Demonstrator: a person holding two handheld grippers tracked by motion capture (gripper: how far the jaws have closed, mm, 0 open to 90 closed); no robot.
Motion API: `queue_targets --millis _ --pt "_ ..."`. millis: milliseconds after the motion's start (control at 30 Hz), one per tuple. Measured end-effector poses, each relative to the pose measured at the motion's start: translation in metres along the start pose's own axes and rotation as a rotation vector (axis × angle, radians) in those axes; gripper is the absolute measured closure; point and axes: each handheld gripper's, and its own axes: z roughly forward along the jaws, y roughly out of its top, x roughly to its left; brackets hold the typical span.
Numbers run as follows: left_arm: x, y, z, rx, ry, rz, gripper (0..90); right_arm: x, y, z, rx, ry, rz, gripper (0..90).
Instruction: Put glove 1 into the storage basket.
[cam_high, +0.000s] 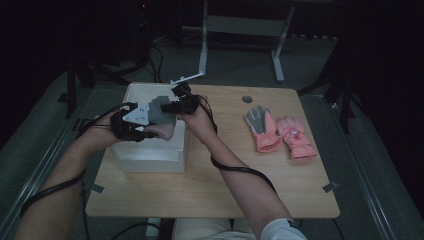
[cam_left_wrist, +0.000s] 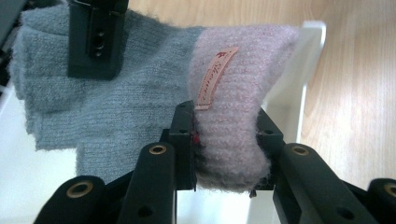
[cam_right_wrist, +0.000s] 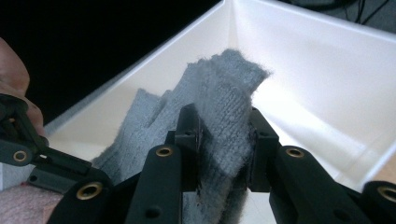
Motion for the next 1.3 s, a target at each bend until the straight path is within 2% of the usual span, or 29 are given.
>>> queue_targets --millis 67,167,300,333,433,500,533,600,633,667,733,800,833,867,933,1000,1067,1133,1200,1233,1300 --pt "0.000 -0.005 0.005 0.010 -0.014 -0.006 68.2 0.000 -0.005 0.014 0.042 -0.021 0.005 71.6" --pt "0.001 -0.012 0.013 0.024 -0.042 -0.014 68.2 0.001 -0.007 0.022 0.072 -0.040 0.009 71.6" --pt "0.001 -0.014 0.023 0.066 -0.051 0.005 68.1 0.001 -0.009 0.035 0.121 -0.072 0.015 71.4" --pt "0.002 -0.014 0.026 0.079 -0.054 0.009 68.0 0.001 -0.008 0.040 0.150 -0.085 0.016 70.6" --pt "0.003 -0.013 0.036 0.147 -0.056 0.010 67.7 0.000 -0.009 0.046 0.177 -0.098 0.015 66.6" --pt "0.005 -0.013 0.044 0.188 -0.062 -0.009 67.6 -0.003 -0.009 0.047 0.176 -0.106 0.029 64.5" --pt "0.007 -0.013 0.048 0.212 -0.069 -0.026 67.3 -0.005 -0.009 0.044 0.142 -0.110 0.039 57.4" --pt "0.008 -0.013 0.052 0.228 -0.079 -0.034 67.2 -0.005 -0.009 0.044 0.142 -0.110 0.039 57.4" --pt "0.010 -0.015 0.062 0.257 -0.125 -0.070 66.5 -0.011 -0.008 0.035 0.117 -0.141 0.044 54.8" --pt "0.009 -0.015 0.065 0.278 -0.131 -0.068 66.2 -0.013 -0.008 0.033 0.111 -0.139 0.053 54.7" --pt "0.009 -0.015 0.068 0.315 -0.114 -0.065 62.6 -0.019 -0.009 0.026 0.113 -0.130 0.059 53.4" --pt "0.009 -0.015 0.068 0.315 -0.114 -0.065 59.3 -0.021 -0.010 0.023 0.112 -0.131 0.056 53.4" --pt "0.010 -0.016 0.066 0.287 -0.104 -0.082 49.7 -0.025 -0.010 0.015 0.107 -0.130 0.052 52.1" --pt "0.011 -0.017 0.065 0.285 -0.124 -0.106 49.3 -0.026 -0.011 0.011 0.100 -0.130 0.049 51.9" --pt "0.009 -0.018 0.063 0.286 -0.116 -0.093 48.9 -0.028 -0.011 0.003 0.087 -0.126 0.050 50.7" --pt "0.009 -0.017 0.062 0.287 -0.117 -0.104 48.6 -0.028 -0.012 -0.001 0.084 -0.120 0.051 50.7" --pt "0.010 -0.015 0.053 0.228 -0.105 -0.135 47.9 -0.026 -0.015 -0.014 0.070 -0.109 0.023 49.6" --pt "0.010 -0.012 0.045 0.190 -0.085 -0.139 47.9 -0.026 -0.018 -0.024 0.053 -0.098 0.021 49.6" --pt "0.009 -0.007 0.040 0.167 -0.069 -0.140 48.0 -0.024 -0.022 -0.033 0.041 -0.094 0.007 49.7" --pt "0.010 -0.005 0.037 0.156 -0.070 -0.156 48.0 -0.023 -0.023 -0.037 0.035 -0.093 0.003 49.7" --pt "0.008 0.000 0.035 0.155 -0.056 -0.167 47.9 -0.021 -0.026 -0.046 0.026 -0.091 -0.015 49.8"
